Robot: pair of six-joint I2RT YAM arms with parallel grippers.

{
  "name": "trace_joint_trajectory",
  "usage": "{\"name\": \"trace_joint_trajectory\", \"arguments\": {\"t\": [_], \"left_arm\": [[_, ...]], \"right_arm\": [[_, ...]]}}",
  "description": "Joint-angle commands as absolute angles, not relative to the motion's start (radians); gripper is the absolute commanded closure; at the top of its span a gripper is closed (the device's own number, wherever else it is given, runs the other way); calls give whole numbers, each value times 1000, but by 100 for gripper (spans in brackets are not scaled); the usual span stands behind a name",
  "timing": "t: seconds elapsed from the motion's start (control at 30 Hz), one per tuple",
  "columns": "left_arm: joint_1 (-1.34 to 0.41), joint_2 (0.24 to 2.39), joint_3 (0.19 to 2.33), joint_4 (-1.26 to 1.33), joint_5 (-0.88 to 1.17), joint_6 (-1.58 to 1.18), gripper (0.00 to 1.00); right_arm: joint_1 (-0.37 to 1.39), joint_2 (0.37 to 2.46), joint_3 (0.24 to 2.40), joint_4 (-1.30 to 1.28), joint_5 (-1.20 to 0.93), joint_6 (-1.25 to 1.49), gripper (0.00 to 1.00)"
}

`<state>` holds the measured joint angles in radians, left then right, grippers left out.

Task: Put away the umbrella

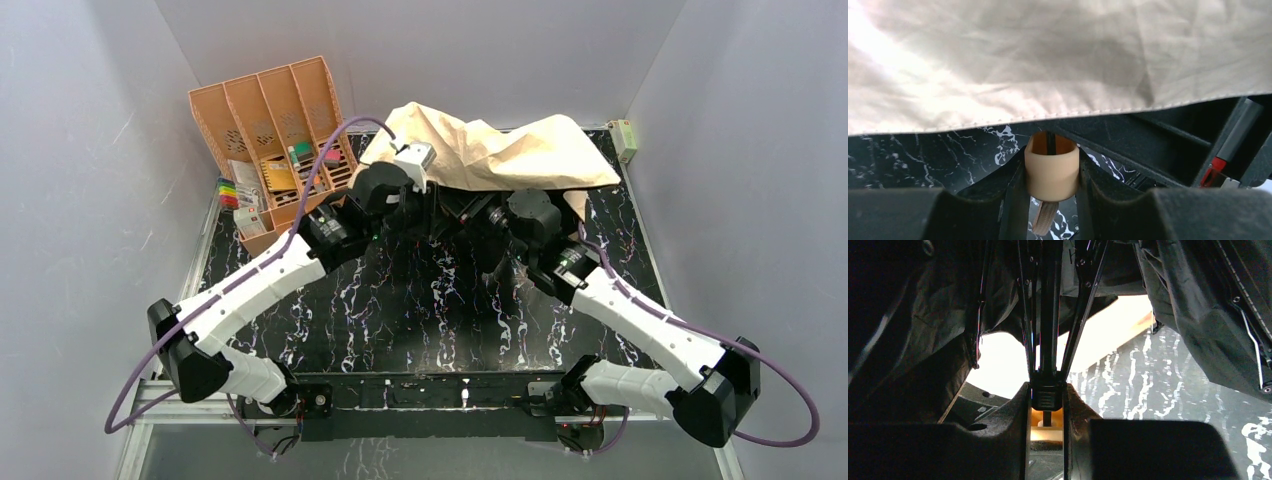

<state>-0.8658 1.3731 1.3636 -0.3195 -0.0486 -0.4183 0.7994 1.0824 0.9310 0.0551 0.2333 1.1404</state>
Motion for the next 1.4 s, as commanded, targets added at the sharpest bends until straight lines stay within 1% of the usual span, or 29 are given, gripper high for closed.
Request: {"name": "trace_joint_trajectory", "arguments": {"t": [0.0,0.1,0.17,0.27,0.33,0.43,0.53,0.6,0.7,0.83,0.9,1.0,1.03,1.07,1.13,1.37], "left_arm": [[-898,1430,1651,-570,-240,-409,100],[-999,1517,1854,-803,-362,-451,100],[-1073,1531,1884,-861,-436,-486,100],[-1112,1508,1768,-827,-463,-544,100],[-1112,1480,1647,-761,-465,-582,100],[-1112,1468,1494,-676,-487,-625,100],[-1112,1476,1407,-606,-511,-648,100],[-1108,1491,1369,-555,-541,-655,100],[-1077,1524,1325,-497,-550,-659,100],[-1007,1572,1294,-424,-514,-655,100],[-970,1593,1294,-399,-480,-649,100],[-928,1619,1301,-368,-442,-631,100],[-918,1628,1307,-363,-434,-625,100],[-910,1636,1312,-359,-426,-618,100],[-898,1654,1322,-353,-412,-605,100],[-884,1703,1349,-333,-357,-583,100]], "right_arm": [[836,1102,1098,-82,-34,1184,100],[836,1116,1118,-80,-152,1214,100],[836,1116,1116,-54,-187,1170,100],[835,1097,1073,-69,-166,1114,99],[819,1083,977,-57,-171,1140,97],[816,1084,839,-12,-195,1202,98],[808,1091,726,80,-204,1232,98],[795,1100,694,87,-178,1212,95],[761,1115,662,97,-146,1173,83],[706,1089,629,88,-108,1156,55],[688,1052,614,55,-79,1144,46],[679,976,586,-31,-24,1141,36],[677,946,571,-46,-9,1142,30],[677,915,556,-60,-6,1146,26],[676,858,523,-90,37,1157,22],[674,716,471,-256,96,1179,20]]}}
